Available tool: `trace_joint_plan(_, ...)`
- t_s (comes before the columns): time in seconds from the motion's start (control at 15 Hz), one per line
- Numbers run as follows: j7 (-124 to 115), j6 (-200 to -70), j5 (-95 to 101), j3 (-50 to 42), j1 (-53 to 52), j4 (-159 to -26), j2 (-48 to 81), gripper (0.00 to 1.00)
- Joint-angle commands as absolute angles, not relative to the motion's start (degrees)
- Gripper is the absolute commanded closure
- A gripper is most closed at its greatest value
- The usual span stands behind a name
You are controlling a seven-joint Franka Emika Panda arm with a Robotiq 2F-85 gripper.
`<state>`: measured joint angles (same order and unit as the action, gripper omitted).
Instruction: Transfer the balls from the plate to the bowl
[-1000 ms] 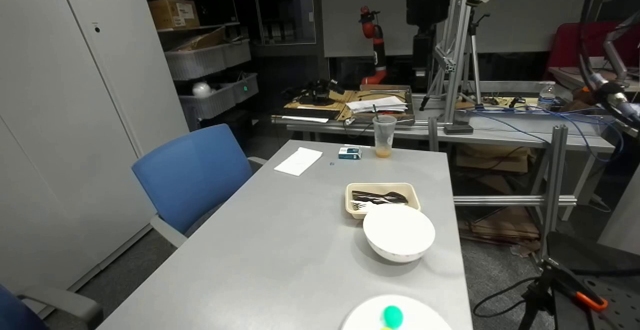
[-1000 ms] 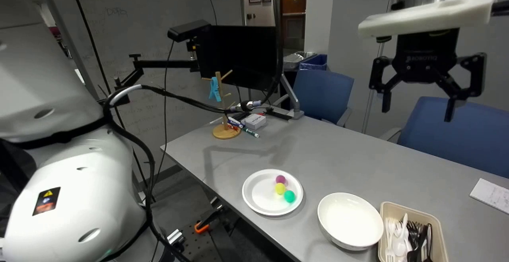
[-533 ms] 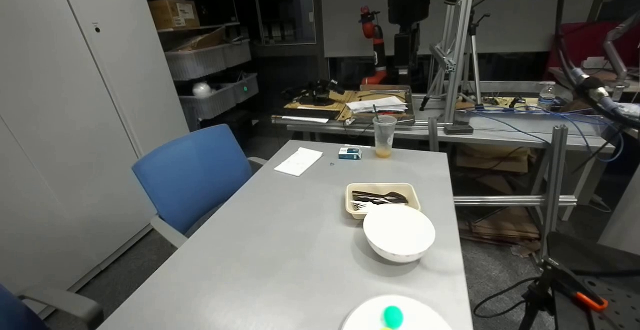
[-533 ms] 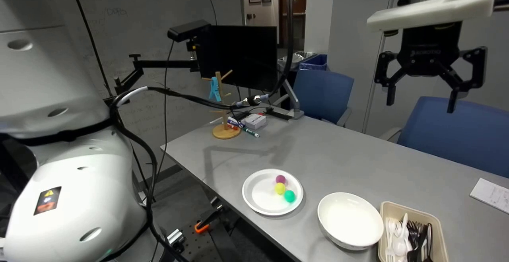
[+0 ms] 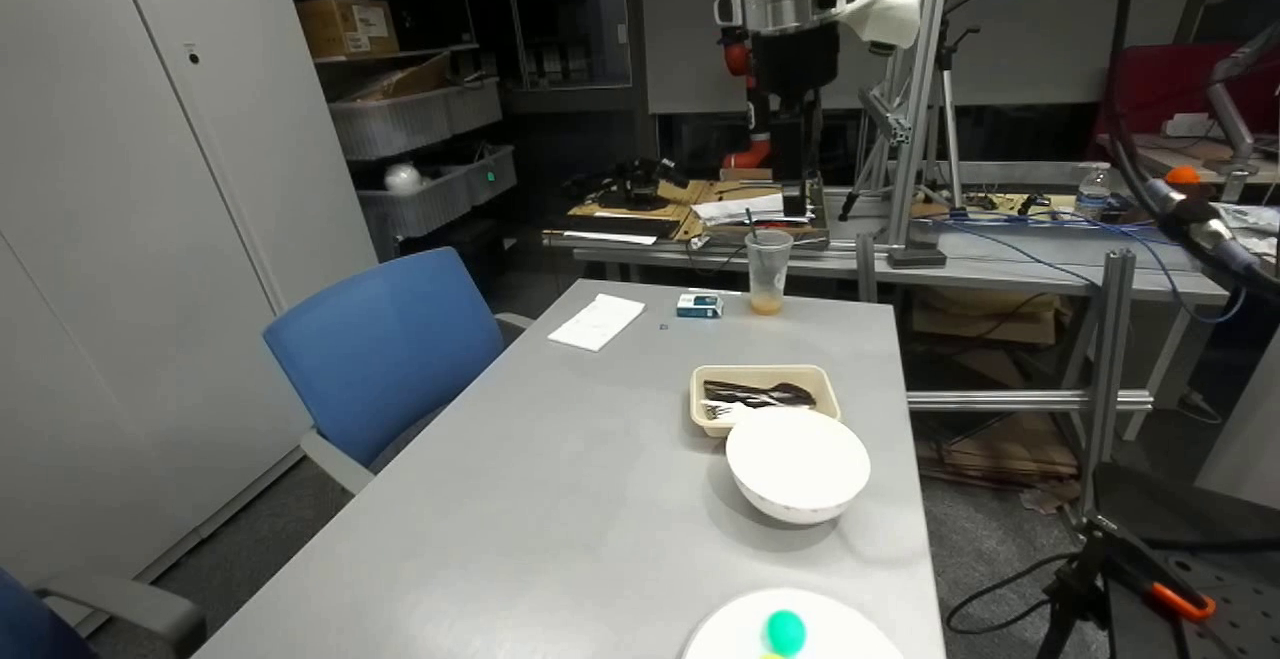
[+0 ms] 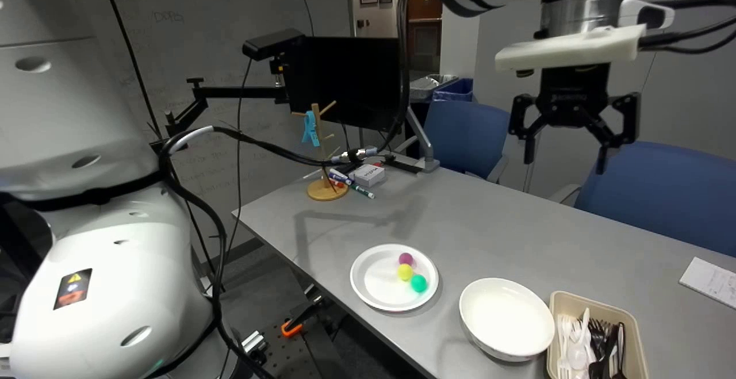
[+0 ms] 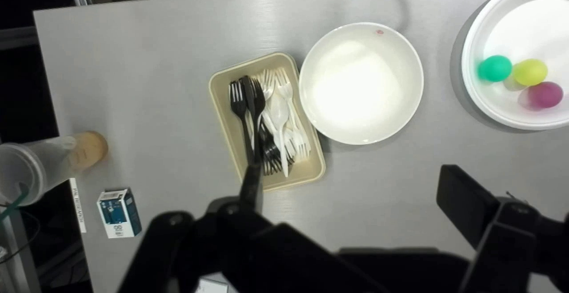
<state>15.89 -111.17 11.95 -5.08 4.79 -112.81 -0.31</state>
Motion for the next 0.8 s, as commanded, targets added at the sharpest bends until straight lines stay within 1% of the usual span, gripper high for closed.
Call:
trace_joint_plan(0.0, 11.4, -115.7, 13.1, -2.3, 2.3, -119.9, -0.6, 0.00)
trace_joint_plan(0.33, 8.8, -120.9, 12.2, 1.6, -1.3, -125.9, 2.5, 0.00)
trace_joint_plan(0.73, 9.8, -119.5, 12.0, 3.1, -2.7, -126.5, 4.5, 0.00)
